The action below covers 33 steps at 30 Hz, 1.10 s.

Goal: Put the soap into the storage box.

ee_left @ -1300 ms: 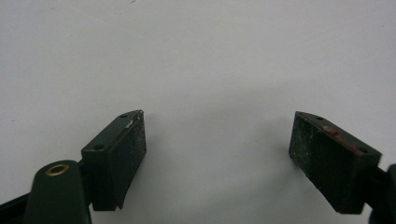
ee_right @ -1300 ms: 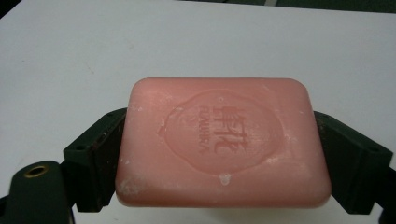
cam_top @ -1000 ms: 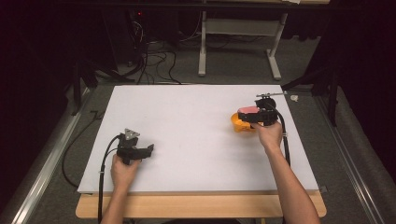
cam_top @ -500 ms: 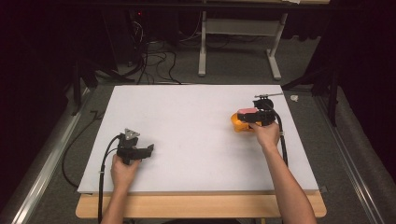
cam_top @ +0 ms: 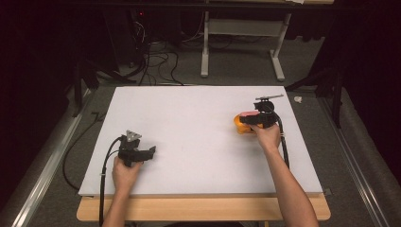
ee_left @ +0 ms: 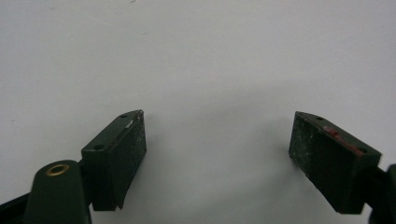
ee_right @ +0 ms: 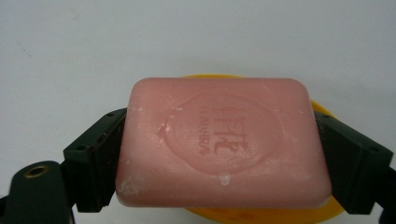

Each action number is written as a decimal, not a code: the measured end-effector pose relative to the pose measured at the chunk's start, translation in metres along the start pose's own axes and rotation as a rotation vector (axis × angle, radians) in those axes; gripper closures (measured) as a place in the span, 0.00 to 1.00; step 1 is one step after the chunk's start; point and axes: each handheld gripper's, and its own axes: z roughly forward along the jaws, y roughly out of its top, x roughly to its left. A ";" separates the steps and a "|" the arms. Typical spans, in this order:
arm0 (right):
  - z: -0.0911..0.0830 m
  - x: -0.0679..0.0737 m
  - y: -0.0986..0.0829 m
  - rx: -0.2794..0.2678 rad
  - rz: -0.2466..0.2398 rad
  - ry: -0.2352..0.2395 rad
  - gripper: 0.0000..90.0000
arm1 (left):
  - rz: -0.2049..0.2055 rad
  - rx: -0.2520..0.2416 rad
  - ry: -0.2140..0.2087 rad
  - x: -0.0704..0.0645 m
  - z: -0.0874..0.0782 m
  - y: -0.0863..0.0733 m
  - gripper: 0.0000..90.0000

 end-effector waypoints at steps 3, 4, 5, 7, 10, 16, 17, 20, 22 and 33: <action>0.001 0.000 0.000 0.003 -0.003 -0.003 0.15 | 0.000 0.000 0.000 0.000 0.000 0.000 0.22; 0.002 0.001 0.000 0.001 -0.002 -0.005 0.15 | 0.000 0.000 0.000 0.000 0.000 0.000 0.22; 0.002 0.001 0.000 0.003 -0.002 -0.007 0.15 | 0.000 0.000 0.000 0.000 0.000 0.000 0.22; 0.003 0.001 0.000 0.007 -0.006 -0.012 0.15 | 0.000 0.000 0.000 0.000 0.000 0.000 0.22; 0.004 0.001 0.000 0.010 -0.002 -0.014 0.15 | 0.000 0.000 0.000 0.000 0.000 0.000 0.22; 0.007 0.001 0.000 0.017 0.000 -0.014 0.15 | 0.000 0.000 0.000 0.000 0.000 0.000 0.22; 0.008 0.001 -0.001 0.020 0.002 -0.013 0.15 | 0.001 0.000 0.000 0.000 0.000 0.000 0.22; 0.010 0.001 -0.001 0.022 0.004 -0.017 0.15 | 0.000 0.000 0.000 0.000 0.000 0.000 0.22; 0.011 0.001 -0.001 0.024 0.003 -0.019 0.15 | 0.000 -0.001 0.000 0.000 0.000 0.000 0.22; 0.013 -0.002 -0.001 0.032 0.024 -0.016 0.15 | 0.000 -0.001 0.000 0.000 0.000 0.000 0.22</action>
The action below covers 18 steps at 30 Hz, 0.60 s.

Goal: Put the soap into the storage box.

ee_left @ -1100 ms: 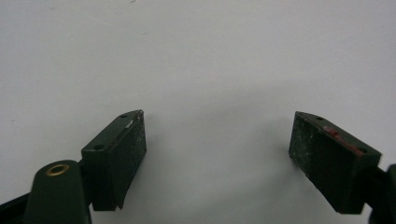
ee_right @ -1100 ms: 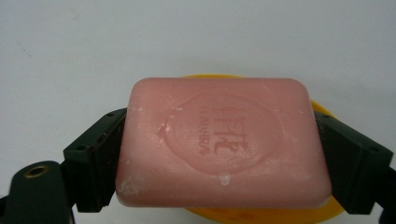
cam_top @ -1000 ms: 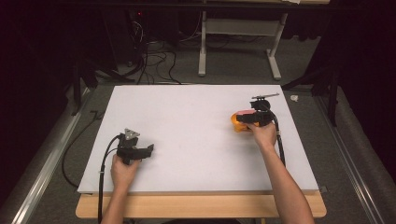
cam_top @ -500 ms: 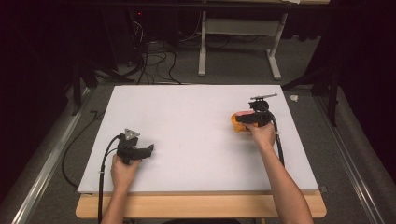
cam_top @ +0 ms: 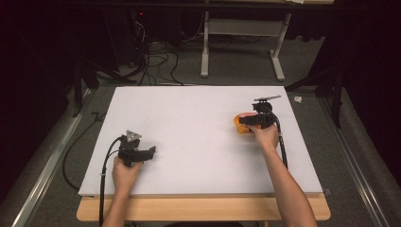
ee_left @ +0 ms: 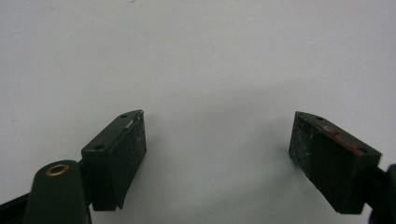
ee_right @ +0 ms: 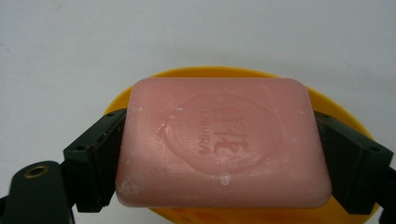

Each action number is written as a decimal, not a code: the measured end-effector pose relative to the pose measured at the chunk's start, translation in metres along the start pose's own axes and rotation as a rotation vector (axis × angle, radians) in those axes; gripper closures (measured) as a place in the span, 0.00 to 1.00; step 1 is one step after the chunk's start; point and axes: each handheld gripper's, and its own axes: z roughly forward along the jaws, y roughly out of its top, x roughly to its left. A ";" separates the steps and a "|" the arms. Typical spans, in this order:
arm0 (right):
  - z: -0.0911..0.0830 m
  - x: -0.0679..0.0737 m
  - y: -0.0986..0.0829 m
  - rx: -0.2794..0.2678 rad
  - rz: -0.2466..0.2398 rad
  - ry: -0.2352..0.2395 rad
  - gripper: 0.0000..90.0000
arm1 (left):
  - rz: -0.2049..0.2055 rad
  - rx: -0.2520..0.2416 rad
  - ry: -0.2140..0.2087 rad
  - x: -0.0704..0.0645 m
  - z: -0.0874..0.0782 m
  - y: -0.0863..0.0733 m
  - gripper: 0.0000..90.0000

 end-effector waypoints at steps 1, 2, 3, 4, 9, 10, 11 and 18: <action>0.000 -0.001 0.000 -0.001 0.003 0.003 0.15 | 0.000 0.001 0.000 0.000 0.000 0.000 0.22; 0.000 -0.001 0.000 0.000 0.007 0.004 0.15 | 0.000 0.000 0.000 0.000 0.000 0.000 0.22; 0.001 -0.001 0.000 -0.001 0.008 0.004 0.15 | 0.000 0.000 0.000 0.000 0.000 0.000 0.22; 0.001 -0.001 0.000 0.000 0.009 0.005 0.15 | 0.000 0.001 0.000 0.000 0.000 0.000 0.22; 0.001 -0.001 0.000 0.001 0.011 0.002 0.15 | 0.000 0.001 0.000 0.000 0.000 0.000 0.22; 0.001 -0.001 0.000 0.002 0.012 0.000 0.15 | 0.000 0.001 0.000 0.000 0.000 0.000 0.22; 0.002 -0.001 0.000 0.003 0.013 0.000 0.15 | 0.000 0.001 0.000 0.000 0.000 0.000 0.22; 0.003 -0.001 0.000 0.007 0.021 -0.004 0.15 | 0.000 0.001 0.000 0.000 0.000 0.000 0.22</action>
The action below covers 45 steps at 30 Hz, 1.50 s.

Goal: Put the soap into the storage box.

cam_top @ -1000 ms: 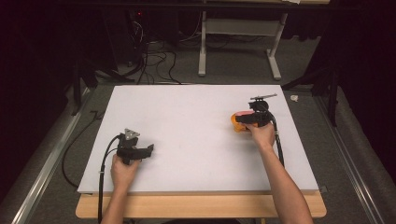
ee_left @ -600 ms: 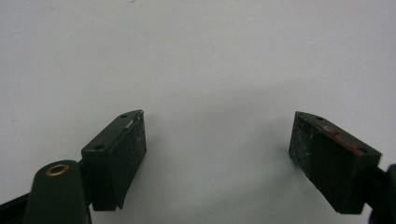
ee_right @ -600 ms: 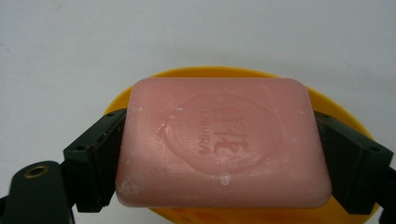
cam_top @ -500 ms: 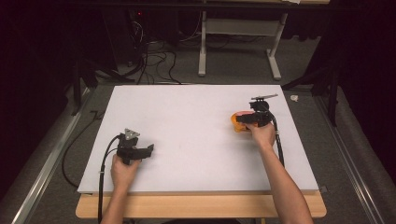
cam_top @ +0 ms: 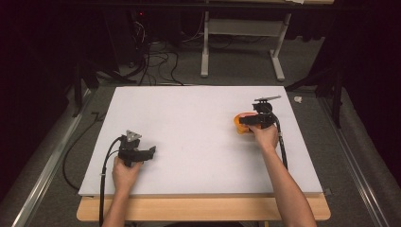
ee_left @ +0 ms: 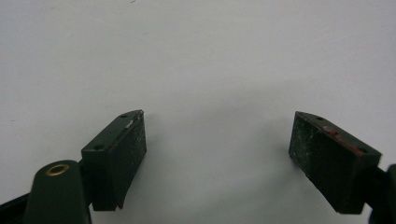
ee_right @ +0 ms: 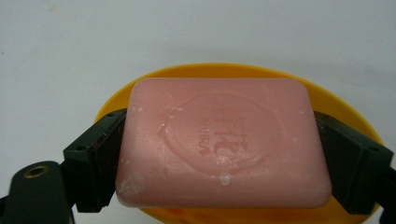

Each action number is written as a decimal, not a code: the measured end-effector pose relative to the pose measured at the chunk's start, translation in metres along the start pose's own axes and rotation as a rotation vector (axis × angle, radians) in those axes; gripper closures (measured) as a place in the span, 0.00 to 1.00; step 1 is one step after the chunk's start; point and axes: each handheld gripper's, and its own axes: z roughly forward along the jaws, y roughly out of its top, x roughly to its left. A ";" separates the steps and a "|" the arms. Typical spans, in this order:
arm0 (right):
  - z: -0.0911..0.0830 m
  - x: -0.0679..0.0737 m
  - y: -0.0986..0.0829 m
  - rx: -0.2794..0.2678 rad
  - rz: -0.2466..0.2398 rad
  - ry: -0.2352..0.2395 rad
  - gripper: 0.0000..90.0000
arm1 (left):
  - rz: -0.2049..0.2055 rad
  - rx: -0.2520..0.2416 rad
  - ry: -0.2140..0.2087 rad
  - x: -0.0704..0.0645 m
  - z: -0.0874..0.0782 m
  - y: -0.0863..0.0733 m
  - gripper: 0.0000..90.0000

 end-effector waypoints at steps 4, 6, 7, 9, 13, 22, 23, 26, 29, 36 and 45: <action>0.001 0.000 -0.001 0.006 0.010 0.001 0.15 | 0.000 0.000 0.000 0.000 0.000 0.000 0.22; 0.002 -0.001 -0.001 0.009 0.008 0.000 0.15 | 0.000 -0.001 0.000 0.000 0.000 0.000 0.22; 0.003 -0.001 -0.001 0.009 0.009 -0.001 0.15 | 0.000 0.000 0.000 0.000 0.000 0.000 0.22; 0.003 0.000 -0.001 0.014 0.011 0.000 0.15 | 0.000 0.000 0.000 0.000 0.000 0.000 0.22; 0.001 0.000 -0.001 -0.005 0.014 -0.001 0.14 | 0.000 0.000 0.000 0.000 0.000 0.000 0.22; -0.011 -0.003 0.000 -0.049 0.016 0.016 0.15 | 0.000 -0.002 0.000 0.000 0.000 0.000 0.22; -0.013 -0.003 0.000 -0.055 0.012 0.021 0.15 | 0.000 -0.002 0.000 0.000 0.000 0.000 0.22; -0.018 -0.002 0.000 -0.075 0.004 0.035 0.16 | 0.000 -0.002 0.000 0.000 0.000 0.000 0.22; -0.025 0.001 0.000 -0.098 -0.023 0.043 0.16 | 0.000 -0.002 0.000 0.000 0.000 0.000 0.22; -0.039 0.007 -0.002 -0.146 -0.057 0.068 0.18 | 0.000 -0.001 0.000 0.000 0.000 0.000 0.22; -0.054 0.006 -0.013 -0.199 -0.084 0.095 0.21 | 0.000 -0.002 0.001 0.000 0.000 0.000 0.22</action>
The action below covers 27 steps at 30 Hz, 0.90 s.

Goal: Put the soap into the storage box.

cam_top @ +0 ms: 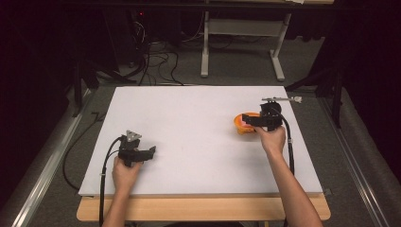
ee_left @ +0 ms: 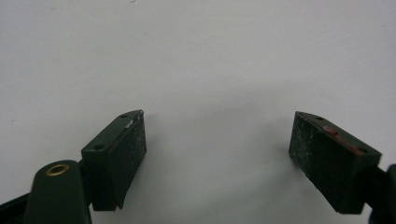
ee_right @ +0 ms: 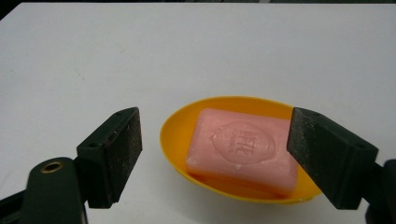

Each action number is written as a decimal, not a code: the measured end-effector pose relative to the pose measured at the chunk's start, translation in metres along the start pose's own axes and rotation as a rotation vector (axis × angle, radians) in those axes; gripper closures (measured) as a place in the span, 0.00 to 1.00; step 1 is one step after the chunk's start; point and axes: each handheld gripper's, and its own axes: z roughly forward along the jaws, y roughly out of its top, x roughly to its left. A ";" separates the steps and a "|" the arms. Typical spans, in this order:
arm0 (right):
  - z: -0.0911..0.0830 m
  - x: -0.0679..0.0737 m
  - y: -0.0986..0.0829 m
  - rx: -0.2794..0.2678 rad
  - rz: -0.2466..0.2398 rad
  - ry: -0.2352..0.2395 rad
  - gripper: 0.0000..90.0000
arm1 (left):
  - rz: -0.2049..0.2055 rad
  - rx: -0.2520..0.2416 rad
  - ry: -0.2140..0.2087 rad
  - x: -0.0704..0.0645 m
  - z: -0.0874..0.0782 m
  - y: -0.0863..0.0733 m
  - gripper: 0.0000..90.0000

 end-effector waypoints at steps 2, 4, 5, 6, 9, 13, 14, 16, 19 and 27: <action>-0.004 0.000 -0.001 -0.001 -0.007 0.004 0.21 | 0.000 0.000 0.000 0.000 0.000 0.000 0.22; -0.009 0.001 -0.002 -0.020 -0.016 0.012 0.22 | 0.000 0.000 0.000 0.000 0.000 0.000 0.22; -0.011 0.002 -0.003 -0.027 -0.024 0.017 0.22 | 0.000 0.000 0.000 0.000 0.000 0.000 0.22; -0.014 0.003 -0.005 -0.034 -0.026 0.021 0.23 | 0.000 0.000 0.000 0.000 0.000 0.000 0.22; -0.020 0.005 -0.011 -0.050 -0.047 0.037 0.24 | 0.000 0.000 0.000 0.000 0.000 0.000 0.22; -0.027 0.009 -0.023 -0.072 -0.086 0.057 0.26 | 0.000 0.000 0.000 0.000 0.000 0.000 0.22; -0.029 0.011 -0.027 -0.074 -0.100 0.060 0.26 | 0.000 0.000 0.000 0.000 0.000 0.000 0.22; -0.031 0.013 -0.036 -0.088 -0.121 0.068 0.27 | 0.001 0.000 0.000 0.000 0.000 0.000 0.22; -0.032 0.015 -0.048 -0.085 -0.139 0.074 0.28 | 0.000 0.000 0.000 0.000 0.000 0.000 0.22; -0.030 0.022 -0.080 -0.067 -0.193 0.127 0.30 | 0.001 0.001 0.001 0.000 0.000 0.000 0.22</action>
